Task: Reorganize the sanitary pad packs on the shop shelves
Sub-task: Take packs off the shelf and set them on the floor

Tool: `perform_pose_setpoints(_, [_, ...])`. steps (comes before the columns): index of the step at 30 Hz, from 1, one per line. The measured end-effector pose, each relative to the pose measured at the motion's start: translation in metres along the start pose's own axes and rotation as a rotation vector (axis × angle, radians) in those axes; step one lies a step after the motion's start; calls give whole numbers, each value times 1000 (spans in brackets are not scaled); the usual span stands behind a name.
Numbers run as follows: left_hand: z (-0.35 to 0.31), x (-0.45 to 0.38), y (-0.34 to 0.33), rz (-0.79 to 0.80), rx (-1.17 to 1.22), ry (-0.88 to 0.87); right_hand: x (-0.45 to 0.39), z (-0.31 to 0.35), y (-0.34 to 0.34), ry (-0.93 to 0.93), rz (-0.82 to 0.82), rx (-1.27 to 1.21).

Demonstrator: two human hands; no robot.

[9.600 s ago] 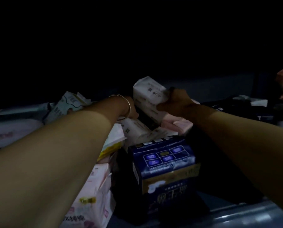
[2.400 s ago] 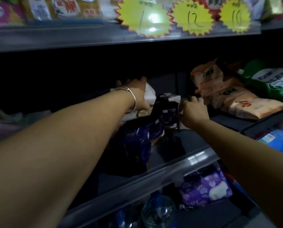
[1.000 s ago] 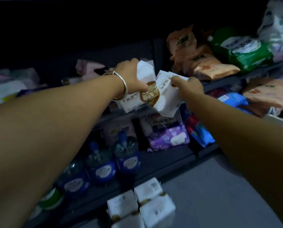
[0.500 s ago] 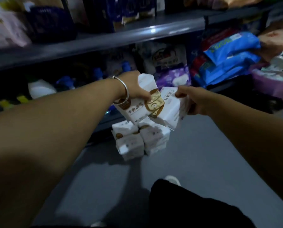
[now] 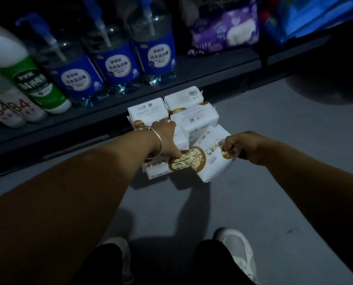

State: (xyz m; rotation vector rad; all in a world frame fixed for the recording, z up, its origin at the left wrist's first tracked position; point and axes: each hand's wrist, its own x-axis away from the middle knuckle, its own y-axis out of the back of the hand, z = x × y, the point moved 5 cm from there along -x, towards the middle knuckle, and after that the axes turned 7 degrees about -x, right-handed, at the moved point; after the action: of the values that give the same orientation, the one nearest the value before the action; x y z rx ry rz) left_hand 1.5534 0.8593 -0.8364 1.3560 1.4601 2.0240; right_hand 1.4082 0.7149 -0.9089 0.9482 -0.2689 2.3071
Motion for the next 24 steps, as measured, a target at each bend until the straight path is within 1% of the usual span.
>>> perform_pose_setpoints(3, [-2,-6,-22,-7,-60,8,-13,-23,-1,20,25,-13])
perform_pose_setpoints(7, [-3,-8,-45,-96,-91,35,-26,-41,0,31,103,10])
perform_pose_setpoints(11, [-1,-14,-59,-165,-162,62,-38,-53,9,66,142,-123])
perform_pose_setpoints(14, [-4,-20,-70,-207,-274,45,-46,-59,5,102,178,-182])
perform_pose_setpoints(17, [-6,-27,-80,-266,-348,31,-57,-66,0,97,198,-214])
perform_pose_setpoints(18, [-7,-29,-83,-282,-369,30,-60,-70,-2,96,195,-154])
perform_pose_setpoints(19, [-7,-32,-86,-297,-392,30,-64,-74,-3,103,162,-20])
perform_pose_setpoints(22, [-9,-38,-92,-327,-451,33,-77,-79,-5,164,-80,462])
perform_pose_setpoints(24, [-10,-39,-95,-335,-469,35,-78,-73,-14,233,-171,621])
